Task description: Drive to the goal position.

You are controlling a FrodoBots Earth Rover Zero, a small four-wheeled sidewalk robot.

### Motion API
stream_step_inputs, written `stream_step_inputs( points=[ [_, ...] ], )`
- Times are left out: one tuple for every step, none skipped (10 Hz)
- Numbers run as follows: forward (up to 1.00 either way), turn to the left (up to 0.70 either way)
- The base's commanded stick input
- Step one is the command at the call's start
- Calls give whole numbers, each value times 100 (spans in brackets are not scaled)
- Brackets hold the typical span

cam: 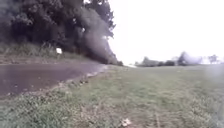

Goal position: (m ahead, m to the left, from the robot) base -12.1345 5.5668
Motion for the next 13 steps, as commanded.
stream_step_inputs(
  points=[
    [0,45],
    [0,45],
    [0,45],
    [0,45],
    [-19,37],
    [-38,30],
    [-45,27],
    [-45,27],
    [-45,27],
    [-45,27],
    [-45,27],
    [-45,27],
    [-45,27]
  ],
)
